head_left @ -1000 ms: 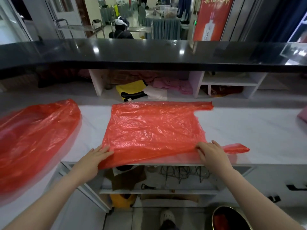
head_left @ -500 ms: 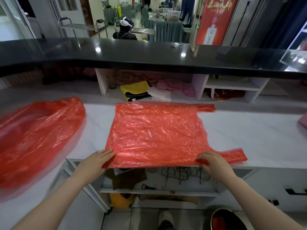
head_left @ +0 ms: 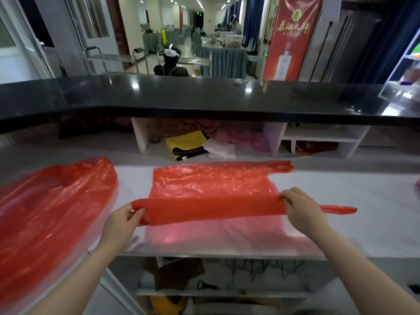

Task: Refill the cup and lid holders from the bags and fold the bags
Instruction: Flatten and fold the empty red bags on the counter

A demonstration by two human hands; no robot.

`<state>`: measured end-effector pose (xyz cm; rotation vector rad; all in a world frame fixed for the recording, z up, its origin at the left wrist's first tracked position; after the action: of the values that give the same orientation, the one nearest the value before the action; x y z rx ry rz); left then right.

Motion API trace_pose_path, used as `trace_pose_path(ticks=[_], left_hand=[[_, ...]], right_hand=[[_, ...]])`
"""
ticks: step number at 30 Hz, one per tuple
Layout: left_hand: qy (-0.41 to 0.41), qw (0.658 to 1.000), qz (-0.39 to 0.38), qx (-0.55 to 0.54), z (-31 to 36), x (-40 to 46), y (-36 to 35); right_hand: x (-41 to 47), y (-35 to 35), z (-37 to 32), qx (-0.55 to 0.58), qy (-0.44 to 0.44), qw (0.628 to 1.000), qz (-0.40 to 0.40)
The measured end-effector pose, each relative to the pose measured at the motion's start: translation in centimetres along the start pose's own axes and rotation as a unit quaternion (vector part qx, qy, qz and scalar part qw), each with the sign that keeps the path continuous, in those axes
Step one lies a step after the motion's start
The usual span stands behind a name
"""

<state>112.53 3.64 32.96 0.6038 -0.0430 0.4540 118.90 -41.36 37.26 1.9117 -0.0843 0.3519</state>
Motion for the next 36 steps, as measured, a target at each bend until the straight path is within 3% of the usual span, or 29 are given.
trace_pose_path(ticks=[6, 11, 16, 21, 27, 32, 36], left_hand=[[-0.051, 0.99, 0.078, 0.102, 2.3, 4.7, -0.2], [-0.034, 0.991, 0.099, 0.08, 1.4, 8.1, -0.9], [0.09, 0.989, 0.094, -0.066, -0.6, 9.8, -2.3], [0.258, 0.914, 0.105, -0.294, -3.8, 8.3, -4.4], [0.336, 0.893, 0.057, -0.295, -4.5, 6.9, -5.6], [0.295, 0.928, 0.026, -0.225, -4.3, 8.0, -4.9], [0.237, 0.959, 0.027, -0.155, -3.8, 8.8, -5.2]], right_hand=[[8.1, 1.5, -1.0, -0.058, 0.025, 0.998, -0.029], [14.1, 0.5, -1.9, -0.096, 0.085, 0.99, -0.055], [19.0, -2.7, -2.5, -0.113, 0.124, 0.982, -0.084], [23.0, -6.4, -1.5, -0.123, 0.103, 0.982, -0.101], [25.7, -11.3, -1.3, -0.123, 0.12, 0.976, -0.137], [26.2, -14.9, -0.7, -0.108, 0.11, 0.97, -0.186], [26.6, -15.9, -0.2, -0.107, 0.111, 0.973, -0.174]])
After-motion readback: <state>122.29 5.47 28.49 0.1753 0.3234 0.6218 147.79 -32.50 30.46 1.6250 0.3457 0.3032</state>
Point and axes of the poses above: each hand's wrist, its own x-axis towards the middle knuckle, its own y-axis out of the back of the hand, z = x × y, the point moved 6 cm from there along x, towards the middle knuckle, and after that the axes turned 5 degrees about z, right-handed, at the moved point
